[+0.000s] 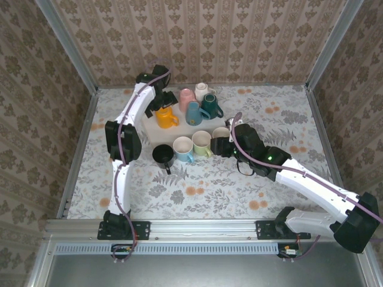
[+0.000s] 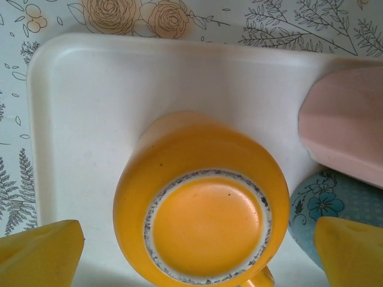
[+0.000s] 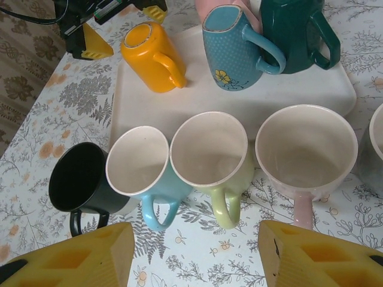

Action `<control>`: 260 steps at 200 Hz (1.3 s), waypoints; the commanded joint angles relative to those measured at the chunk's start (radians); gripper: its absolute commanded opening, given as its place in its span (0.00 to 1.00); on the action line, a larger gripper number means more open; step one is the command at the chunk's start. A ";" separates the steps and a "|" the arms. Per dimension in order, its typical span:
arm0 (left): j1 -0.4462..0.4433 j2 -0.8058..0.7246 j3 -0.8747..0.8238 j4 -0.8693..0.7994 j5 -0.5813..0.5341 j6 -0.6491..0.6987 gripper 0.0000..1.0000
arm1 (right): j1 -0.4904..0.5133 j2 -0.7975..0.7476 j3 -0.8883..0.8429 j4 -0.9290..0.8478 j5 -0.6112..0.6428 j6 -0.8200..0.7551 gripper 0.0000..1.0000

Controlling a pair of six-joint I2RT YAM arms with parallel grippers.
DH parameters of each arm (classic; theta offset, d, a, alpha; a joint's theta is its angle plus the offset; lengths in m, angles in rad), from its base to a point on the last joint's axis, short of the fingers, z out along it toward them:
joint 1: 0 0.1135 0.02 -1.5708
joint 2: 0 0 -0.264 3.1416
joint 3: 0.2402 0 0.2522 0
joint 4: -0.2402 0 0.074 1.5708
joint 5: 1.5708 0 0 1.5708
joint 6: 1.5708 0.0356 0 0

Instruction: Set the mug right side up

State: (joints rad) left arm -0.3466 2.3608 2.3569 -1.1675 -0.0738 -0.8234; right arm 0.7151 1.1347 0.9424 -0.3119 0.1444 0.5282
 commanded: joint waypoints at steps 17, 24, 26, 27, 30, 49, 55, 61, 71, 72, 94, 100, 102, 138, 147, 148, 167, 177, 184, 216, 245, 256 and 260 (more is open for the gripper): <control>-0.002 0.060 0.055 -0.026 0.010 -0.034 1.00 | -0.005 0.003 -0.028 0.029 -0.024 0.017 0.59; -0.002 0.076 0.070 -0.027 0.015 -0.039 1.00 | -0.005 0.006 -0.030 0.030 -0.029 0.020 0.59; -0.002 0.080 0.076 -0.029 0.015 -0.039 1.00 | -0.005 0.006 -0.030 0.031 -0.031 0.020 0.59; -0.002 0.082 0.077 -0.028 0.016 -0.040 1.00 | -0.005 0.006 -0.030 0.031 -0.032 0.021 0.59; -0.003 0.088 0.083 -0.029 0.016 -0.040 1.00 | -0.005 0.008 -0.031 0.032 -0.033 0.022 0.59; -0.006 0.120 0.107 -0.035 0.011 -0.047 1.00 | -0.005 0.014 -0.039 0.034 -0.040 0.030 0.59; -0.006 0.127 0.109 -0.038 0.011 -0.050 1.00 | -0.005 0.013 -0.041 0.037 -0.041 0.033 0.59; -0.006 0.135 0.107 -0.041 0.010 -0.054 1.00 | -0.005 0.013 -0.044 0.040 -0.040 0.033 0.59; -0.006 0.143 0.104 -0.048 0.003 -0.055 1.00 | -0.005 0.013 -0.048 0.042 -0.038 0.035 0.59; -0.006 0.144 0.103 -0.049 0.002 -0.055 1.00 | -0.005 0.013 -0.048 0.043 -0.038 0.035 0.59; -0.005 0.146 0.063 -0.034 -0.003 -0.055 1.00 | -0.005 0.013 -0.052 0.043 -0.036 0.035 0.59; -0.004 0.146 0.052 -0.025 -0.001 -0.053 1.00 | -0.005 0.013 -0.053 0.044 -0.035 0.035 0.59; -0.003 0.146 0.047 -0.021 0.001 -0.053 0.99 | -0.005 0.014 -0.053 0.044 -0.035 0.035 0.59; 0.000 0.133 0.027 -0.002 -0.002 -0.052 0.85 | -0.005 0.016 -0.059 0.048 -0.038 0.041 0.58; 0.003 0.118 0.014 0.018 0.003 -0.052 0.77 | -0.005 0.014 -0.058 0.048 -0.037 0.041 0.58; 0.003 0.117 0.012 0.020 0.004 -0.052 0.77 | -0.005 0.014 -0.058 0.048 -0.037 0.041 0.58; 0.010 0.073 -0.018 0.055 0.012 -0.050 0.63 | -0.005 0.011 -0.056 0.044 -0.039 0.042 0.58; 0.012 0.050 -0.025 0.069 0.022 -0.040 0.57 | -0.005 0.006 -0.056 0.042 -0.039 0.041 0.58; 0.013 0.032 -0.027 0.069 0.030 -0.036 0.55 | -0.005 0.004 -0.053 0.039 -0.039 0.040 0.58; -0.003 -0.108 -0.084 0.130 0.013 0.023 0.52 | -0.005 -0.020 -0.033 0.024 -0.042 0.016 0.58; -0.011 -0.353 -0.308 0.373 0.059 0.103 0.53 | -0.003 -0.072 -0.033 0.090 -0.101 0.003 0.58; -0.009 -0.474 -0.459 0.549 0.122 0.130 0.53 | -0.003 -0.084 -0.024 0.098 -0.124 0.004 0.59; -0.007 -0.521 -0.521 0.623 0.158 0.140 0.54 | -0.003 -0.088 -0.020 0.101 -0.135 0.001 0.58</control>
State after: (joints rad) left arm -0.3519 2.1216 2.0220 -0.9073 -0.0334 -0.7753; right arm 0.7151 1.0966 0.8948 -0.2710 0.0807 0.5488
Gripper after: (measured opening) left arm 0.823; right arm 0.584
